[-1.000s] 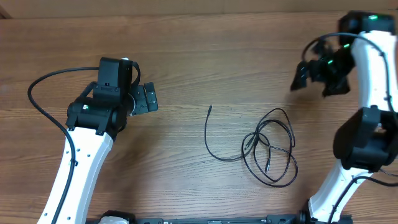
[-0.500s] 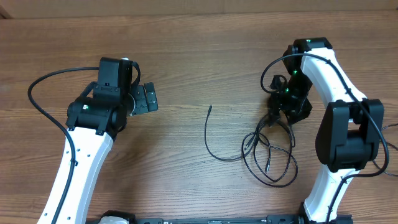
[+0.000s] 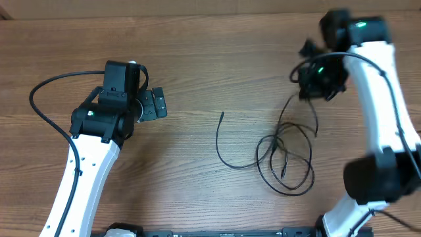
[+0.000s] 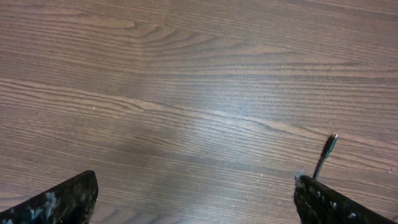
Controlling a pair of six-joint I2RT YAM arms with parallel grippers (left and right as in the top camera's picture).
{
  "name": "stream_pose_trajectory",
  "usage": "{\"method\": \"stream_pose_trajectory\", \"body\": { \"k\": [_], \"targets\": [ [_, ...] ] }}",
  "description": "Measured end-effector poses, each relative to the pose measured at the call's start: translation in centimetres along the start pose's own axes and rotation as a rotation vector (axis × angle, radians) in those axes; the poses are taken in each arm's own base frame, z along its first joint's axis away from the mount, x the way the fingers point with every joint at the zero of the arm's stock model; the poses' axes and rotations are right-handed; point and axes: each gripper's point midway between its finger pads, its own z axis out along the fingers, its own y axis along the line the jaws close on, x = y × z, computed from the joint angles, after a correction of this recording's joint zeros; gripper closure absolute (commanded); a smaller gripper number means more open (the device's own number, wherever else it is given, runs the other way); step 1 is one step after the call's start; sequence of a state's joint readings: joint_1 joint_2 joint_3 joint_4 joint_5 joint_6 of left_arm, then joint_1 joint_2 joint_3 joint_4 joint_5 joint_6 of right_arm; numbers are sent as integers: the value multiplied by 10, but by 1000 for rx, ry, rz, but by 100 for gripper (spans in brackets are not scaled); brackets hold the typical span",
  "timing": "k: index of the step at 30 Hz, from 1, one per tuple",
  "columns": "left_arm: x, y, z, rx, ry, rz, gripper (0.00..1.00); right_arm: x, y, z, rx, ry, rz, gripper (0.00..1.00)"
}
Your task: Untangle cables
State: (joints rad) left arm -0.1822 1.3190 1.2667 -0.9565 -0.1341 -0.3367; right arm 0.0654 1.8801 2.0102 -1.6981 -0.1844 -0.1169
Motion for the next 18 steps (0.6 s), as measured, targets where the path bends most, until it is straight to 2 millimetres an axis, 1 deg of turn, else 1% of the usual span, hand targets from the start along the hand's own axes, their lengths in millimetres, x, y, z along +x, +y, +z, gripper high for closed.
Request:
{"method": "stream_pose_trajectory", "body": {
  "k": [1,3,4,5,7,8,9,10,11,12,13,18],
  "targets": [
    [0,0,0,0,0,0,0,-12,7,-25,-11,-105,-20,96],
    [0,0,0,-1,0,0,0,-35,26,-88,-38,-351,-73,96],
    [0,0,0,-1,0,0,0,-40,32,-109,-48,-428,-93,96],
    [0,0,0,-1,0,0,0,-48,46,-150,-73,-583,-134,96],
    [0,0,0,-1,0,0,0,-50,60,-193,-102,-734,-176,96],
    [0,0,0,-1,0,0,0,-52,70,-225,-120,-851,-210,96],
    [0,0,0,-1,-1,0,0,-52,77,-249,-130,-938,-238,96],
    [0,0,0,-1,0,0,0,-51,82,-263,-136,-987,-254,96],
    [0,0,0,-1,0,0,0,-50,89,-289,-146,-1083,-285,96],
    [0,0,0,-1,0,0,0,-50,91,-295,-148,-1105,-293,96],
    [0,0,0,-1,0,0,0,-50,96,-312,-154,-1172,-318,96],
    [0,0,0,-1,1,0,0,-58,103,-341,-154,-1295,-361,96]
  ]
}}
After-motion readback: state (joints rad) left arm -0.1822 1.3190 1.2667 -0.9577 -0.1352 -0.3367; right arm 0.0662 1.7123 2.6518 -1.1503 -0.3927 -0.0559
